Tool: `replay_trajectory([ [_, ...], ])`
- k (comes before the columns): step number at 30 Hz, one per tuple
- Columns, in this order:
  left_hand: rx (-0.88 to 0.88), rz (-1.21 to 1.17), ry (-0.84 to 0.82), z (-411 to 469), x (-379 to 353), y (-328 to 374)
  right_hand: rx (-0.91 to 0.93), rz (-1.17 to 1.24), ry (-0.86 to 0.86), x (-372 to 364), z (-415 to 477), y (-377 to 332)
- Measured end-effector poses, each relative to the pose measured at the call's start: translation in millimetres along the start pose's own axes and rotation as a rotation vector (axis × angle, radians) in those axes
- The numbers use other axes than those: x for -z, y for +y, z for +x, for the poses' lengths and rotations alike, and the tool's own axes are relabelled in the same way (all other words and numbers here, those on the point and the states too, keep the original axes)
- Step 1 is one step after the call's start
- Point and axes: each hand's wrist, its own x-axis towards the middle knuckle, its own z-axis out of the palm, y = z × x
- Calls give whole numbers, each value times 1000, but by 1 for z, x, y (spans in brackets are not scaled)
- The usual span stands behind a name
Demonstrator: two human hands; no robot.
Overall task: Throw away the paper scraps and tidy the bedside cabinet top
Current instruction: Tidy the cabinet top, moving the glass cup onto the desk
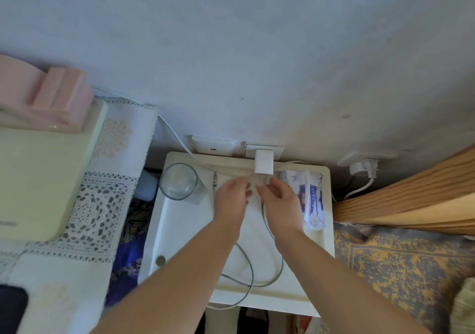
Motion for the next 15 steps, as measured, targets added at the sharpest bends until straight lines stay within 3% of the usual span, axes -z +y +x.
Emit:
replay_trajectory([
  [3, 105, -128, 82, -20, 24, -25, 215, -170, 29, -3, -27, 7],
  [8, 222, -213, 155, -28, 75, -37, 557, -442, -220, -34, -52, 5],
  [11, 244, -235, 179, -26, 101, -29, 620, -525, -302, -64, -50, 0],
  [15, 238, -269, 160, -21, 121, -26, 596, -507, -261, -90, -46, -1],
])
